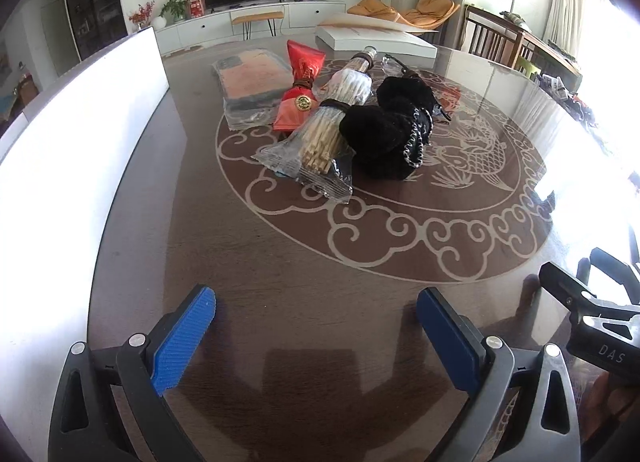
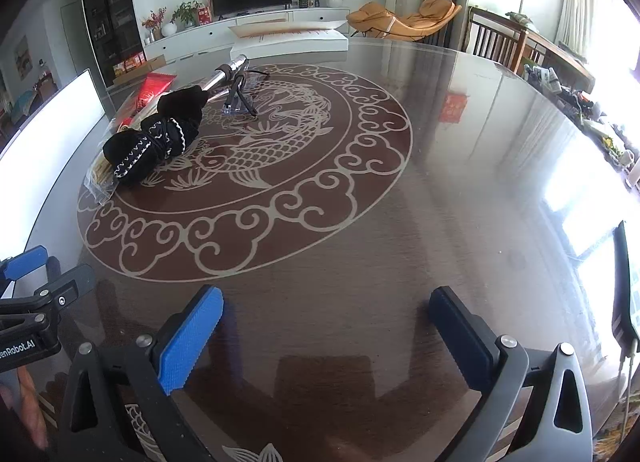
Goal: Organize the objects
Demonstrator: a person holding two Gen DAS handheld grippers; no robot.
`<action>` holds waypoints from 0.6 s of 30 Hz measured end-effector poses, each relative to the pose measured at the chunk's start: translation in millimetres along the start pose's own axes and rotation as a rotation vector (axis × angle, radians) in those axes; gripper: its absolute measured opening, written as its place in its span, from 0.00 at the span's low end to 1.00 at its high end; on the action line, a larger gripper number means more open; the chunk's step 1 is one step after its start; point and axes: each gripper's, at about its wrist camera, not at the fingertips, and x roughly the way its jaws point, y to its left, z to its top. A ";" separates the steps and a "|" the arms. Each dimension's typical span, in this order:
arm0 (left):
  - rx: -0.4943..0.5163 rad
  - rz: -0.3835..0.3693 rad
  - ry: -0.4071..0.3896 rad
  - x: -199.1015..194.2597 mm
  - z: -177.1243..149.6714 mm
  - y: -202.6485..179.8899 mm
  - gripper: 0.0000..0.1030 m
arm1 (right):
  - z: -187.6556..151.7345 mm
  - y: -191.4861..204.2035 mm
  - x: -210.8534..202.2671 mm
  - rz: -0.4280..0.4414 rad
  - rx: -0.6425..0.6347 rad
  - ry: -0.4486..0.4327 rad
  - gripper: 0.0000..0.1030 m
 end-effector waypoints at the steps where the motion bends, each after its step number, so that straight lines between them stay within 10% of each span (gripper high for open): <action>1: -0.004 -0.001 0.004 0.3 -1.2 0.9 1.00 | 0.1 0.3 -0.3 0.000 0.000 0.000 1.00; 18: 0.006 -0.004 -0.006 -0.5 -0.4 -1.7 1.00 | -0.9 -1.3 1.1 -0.001 0.000 -0.001 1.00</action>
